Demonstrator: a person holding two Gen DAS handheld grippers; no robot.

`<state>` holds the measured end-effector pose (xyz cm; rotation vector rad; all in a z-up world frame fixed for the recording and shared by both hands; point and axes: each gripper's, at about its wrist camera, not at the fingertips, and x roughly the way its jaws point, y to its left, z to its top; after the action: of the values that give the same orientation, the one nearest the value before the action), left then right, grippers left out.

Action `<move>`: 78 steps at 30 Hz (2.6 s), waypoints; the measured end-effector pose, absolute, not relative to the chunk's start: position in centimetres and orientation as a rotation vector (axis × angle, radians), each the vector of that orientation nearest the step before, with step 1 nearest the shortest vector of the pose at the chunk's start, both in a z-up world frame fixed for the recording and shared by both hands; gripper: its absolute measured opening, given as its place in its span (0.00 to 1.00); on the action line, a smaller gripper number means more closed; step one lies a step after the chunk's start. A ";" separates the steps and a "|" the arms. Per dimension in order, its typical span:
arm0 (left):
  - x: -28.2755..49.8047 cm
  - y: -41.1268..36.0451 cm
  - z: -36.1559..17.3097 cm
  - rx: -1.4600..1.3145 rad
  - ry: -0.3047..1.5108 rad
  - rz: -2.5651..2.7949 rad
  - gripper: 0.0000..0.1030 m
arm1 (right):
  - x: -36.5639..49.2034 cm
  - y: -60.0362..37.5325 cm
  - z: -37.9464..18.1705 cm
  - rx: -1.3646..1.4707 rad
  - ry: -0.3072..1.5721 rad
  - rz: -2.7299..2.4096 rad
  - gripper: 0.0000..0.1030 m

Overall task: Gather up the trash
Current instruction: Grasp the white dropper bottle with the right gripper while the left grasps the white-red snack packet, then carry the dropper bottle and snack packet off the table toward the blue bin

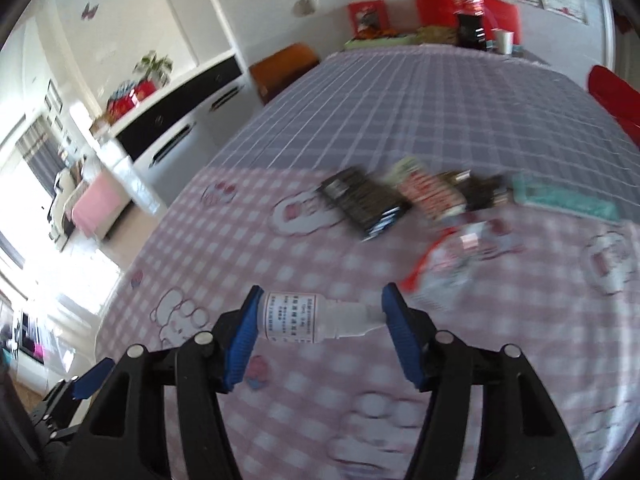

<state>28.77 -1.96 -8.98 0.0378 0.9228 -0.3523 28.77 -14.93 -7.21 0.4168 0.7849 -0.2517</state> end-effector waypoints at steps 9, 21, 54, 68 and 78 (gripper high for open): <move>28.2 -11.7 -8.6 0.115 0.927 -0.539 0.80 | 23.2 -24.9 -6.0 0.470 0.717 -0.468 0.58; 29.4 -26.2 -10.3 0.313 0.939 -0.691 0.80 | 18.7 -33.2 -7.5 0.547 0.727 -0.598 0.58; 29.3 -10.3 -9.8 0.172 0.884 -0.450 0.30 | 26.4 -18.4 -6.9 0.394 0.781 -0.287 0.58; 29.4 7.9 -9.3 0.010 0.869 -0.129 0.30 | 31.8 -1.6 -6.6 0.225 0.826 0.014 0.58; 27.8 18.9 -12.0 -0.098 0.928 0.080 0.30 | 33.4 8.2 -7.7 0.134 0.871 0.191 0.58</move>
<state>27.82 18.91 -12.01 -0.0980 0.9279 0.0803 33.36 8.16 -7.73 0.1338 0.8705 0.1912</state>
